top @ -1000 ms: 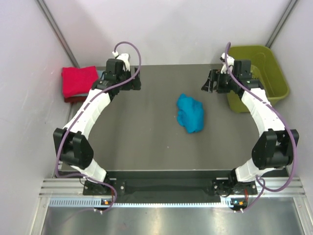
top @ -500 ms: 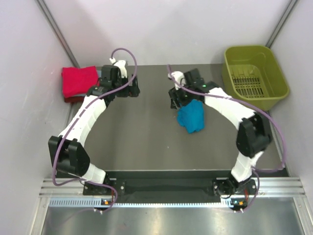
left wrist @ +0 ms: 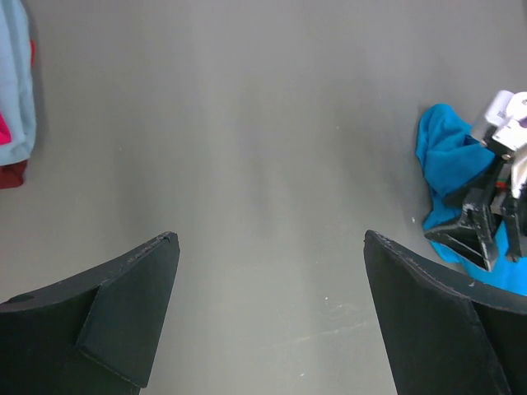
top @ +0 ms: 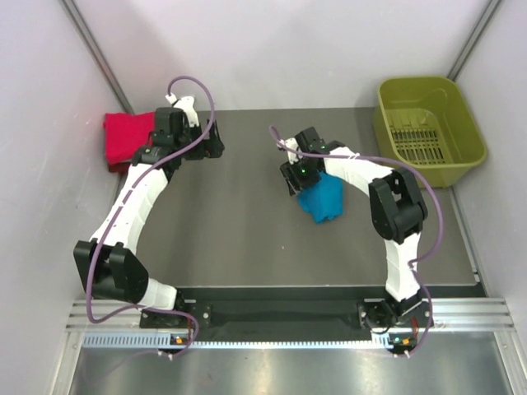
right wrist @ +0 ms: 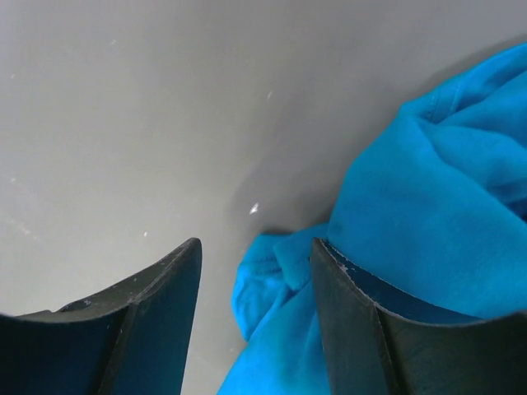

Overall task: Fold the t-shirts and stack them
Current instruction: Flatten the tshirt out

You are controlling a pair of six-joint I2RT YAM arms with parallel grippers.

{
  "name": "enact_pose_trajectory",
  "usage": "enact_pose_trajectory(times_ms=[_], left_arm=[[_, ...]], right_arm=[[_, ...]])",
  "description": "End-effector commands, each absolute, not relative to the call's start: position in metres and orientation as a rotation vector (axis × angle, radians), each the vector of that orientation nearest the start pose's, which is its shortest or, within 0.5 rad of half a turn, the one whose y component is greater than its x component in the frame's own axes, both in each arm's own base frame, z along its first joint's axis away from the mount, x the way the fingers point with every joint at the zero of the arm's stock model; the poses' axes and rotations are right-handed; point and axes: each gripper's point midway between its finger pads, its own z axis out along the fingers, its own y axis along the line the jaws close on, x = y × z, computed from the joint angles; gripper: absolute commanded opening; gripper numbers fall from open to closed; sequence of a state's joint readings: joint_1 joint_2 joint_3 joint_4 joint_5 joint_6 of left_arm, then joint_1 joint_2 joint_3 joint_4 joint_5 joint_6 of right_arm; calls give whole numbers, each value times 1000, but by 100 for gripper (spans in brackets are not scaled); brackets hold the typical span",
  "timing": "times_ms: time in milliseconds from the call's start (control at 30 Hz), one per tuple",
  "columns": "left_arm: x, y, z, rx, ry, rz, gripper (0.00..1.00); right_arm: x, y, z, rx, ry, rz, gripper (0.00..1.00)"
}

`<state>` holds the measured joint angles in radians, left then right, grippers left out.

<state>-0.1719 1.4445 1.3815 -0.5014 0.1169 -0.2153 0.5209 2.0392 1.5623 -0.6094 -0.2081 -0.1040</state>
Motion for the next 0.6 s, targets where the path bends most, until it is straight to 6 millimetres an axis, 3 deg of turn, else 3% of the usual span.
enact_pose_trajectory(times_ms=[0, 300, 433, 500, 567], left_arm=[[407, -103, 268, 14, 2111, -393, 98], [415, -98, 265, -18, 2115, -390, 98], [418, -94, 262, -40, 2119, -394, 98], [420, -92, 260, -56, 2122, -395, 98], [420, -93, 260, -56, 2124, -406, 98]], right_arm=[[406, 264, 69, -891, 2463, 362, 56], [400, 236, 58, -997, 2473, 79, 50], [392, 228, 53, -1024, 2476, 22, 36], [392, 228, 52, -1041, 2462, -23, 35], [394, 226, 52, -1050, 2447, -67, 16]])
